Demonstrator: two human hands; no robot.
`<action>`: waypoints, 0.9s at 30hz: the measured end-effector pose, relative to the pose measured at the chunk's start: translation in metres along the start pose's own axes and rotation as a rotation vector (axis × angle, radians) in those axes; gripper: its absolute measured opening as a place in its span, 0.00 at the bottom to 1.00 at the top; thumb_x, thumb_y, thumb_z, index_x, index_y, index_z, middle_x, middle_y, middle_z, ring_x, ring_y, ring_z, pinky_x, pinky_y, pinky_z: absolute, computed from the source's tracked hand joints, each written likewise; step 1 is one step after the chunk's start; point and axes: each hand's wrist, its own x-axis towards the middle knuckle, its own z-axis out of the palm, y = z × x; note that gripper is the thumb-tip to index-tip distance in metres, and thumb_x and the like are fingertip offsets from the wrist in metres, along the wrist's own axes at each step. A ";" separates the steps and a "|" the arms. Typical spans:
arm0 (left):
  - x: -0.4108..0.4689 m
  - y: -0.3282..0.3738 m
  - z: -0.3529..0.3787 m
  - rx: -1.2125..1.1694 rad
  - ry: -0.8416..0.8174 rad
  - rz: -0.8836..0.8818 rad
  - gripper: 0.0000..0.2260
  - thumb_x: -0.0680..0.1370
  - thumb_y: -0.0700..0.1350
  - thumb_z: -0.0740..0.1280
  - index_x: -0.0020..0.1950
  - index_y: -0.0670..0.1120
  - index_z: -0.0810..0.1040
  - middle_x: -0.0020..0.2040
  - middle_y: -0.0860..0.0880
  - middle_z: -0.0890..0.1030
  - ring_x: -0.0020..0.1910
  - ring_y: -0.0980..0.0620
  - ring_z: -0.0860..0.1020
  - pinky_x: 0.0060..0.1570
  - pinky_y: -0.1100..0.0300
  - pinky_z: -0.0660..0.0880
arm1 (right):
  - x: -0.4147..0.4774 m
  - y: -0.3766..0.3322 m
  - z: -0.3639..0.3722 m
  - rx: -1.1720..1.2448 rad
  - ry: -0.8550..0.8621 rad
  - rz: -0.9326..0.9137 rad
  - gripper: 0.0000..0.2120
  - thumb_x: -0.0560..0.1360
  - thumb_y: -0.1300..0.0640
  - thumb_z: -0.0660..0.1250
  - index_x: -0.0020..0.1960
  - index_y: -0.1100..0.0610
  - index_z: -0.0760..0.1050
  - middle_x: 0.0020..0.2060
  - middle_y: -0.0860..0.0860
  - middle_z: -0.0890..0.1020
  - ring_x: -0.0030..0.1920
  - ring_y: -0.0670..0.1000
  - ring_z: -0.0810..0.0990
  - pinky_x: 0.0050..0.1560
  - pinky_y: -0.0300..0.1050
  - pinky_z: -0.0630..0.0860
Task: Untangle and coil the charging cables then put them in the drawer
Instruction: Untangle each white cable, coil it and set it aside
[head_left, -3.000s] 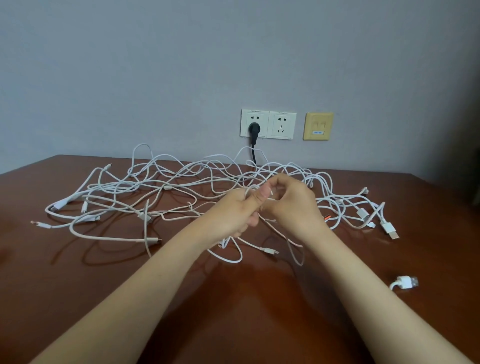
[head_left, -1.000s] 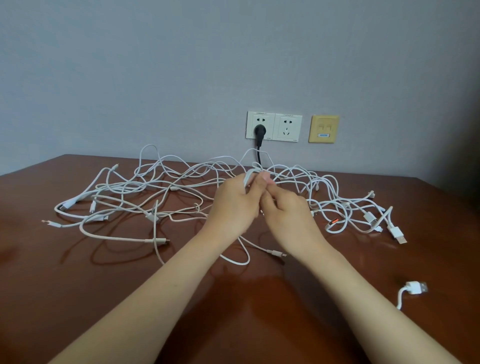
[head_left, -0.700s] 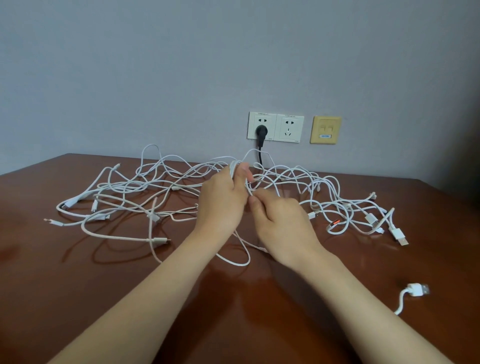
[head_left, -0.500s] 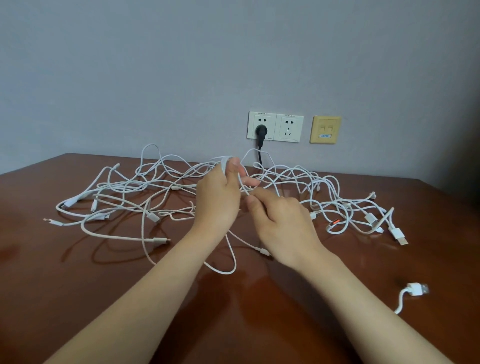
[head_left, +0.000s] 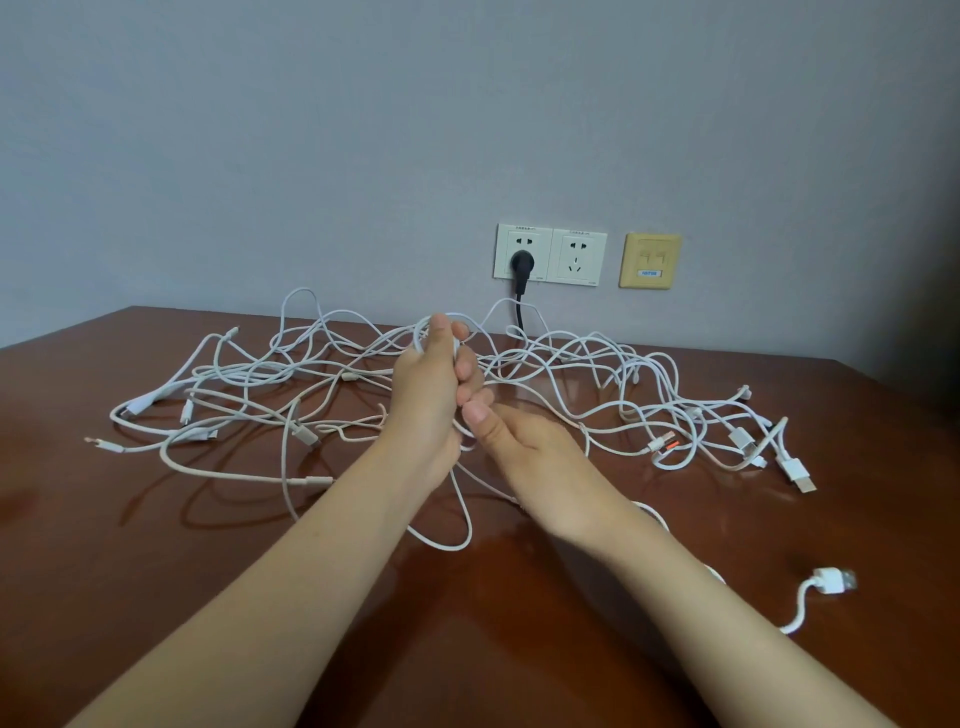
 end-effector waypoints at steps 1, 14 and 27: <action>0.000 0.000 0.001 0.000 -0.009 0.000 0.14 0.83 0.47 0.51 0.40 0.44 0.66 0.19 0.54 0.62 0.15 0.60 0.58 0.16 0.72 0.58 | 0.001 0.001 -0.001 0.039 -0.008 0.002 0.18 0.79 0.44 0.54 0.34 0.51 0.68 0.31 0.45 0.70 0.39 0.49 0.69 0.47 0.48 0.68; -0.003 0.002 0.005 -0.042 -0.122 -0.055 0.12 0.83 0.47 0.51 0.42 0.45 0.65 0.21 0.54 0.64 0.17 0.58 0.65 0.25 0.67 0.68 | 0.008 0.005 -0.004 0.345 0.063 0.071 0.19 0.79 0.51 0.58 0.31 0.54 0.66 0.19 0.40 0.66 0.23 0.40 0.63 0.31 0.33 0.60; 0.010 0.018 -0.011 -0.002 0.078 0.004 0.15 0.84 0.46 0.48 0.39 0.46 0.64 0.18 0.56 0.61 0.15 0.60 0.55 0.16 0.72 0.53 | 0.003 0.017 -0.029 -0.332 0.129 -0.125 0.11 0.78 0.50 0.60 0.37 0.48 0.69 0.27 0.46 0.70 0.35 0.50 0.70 0.38 0.45 0.65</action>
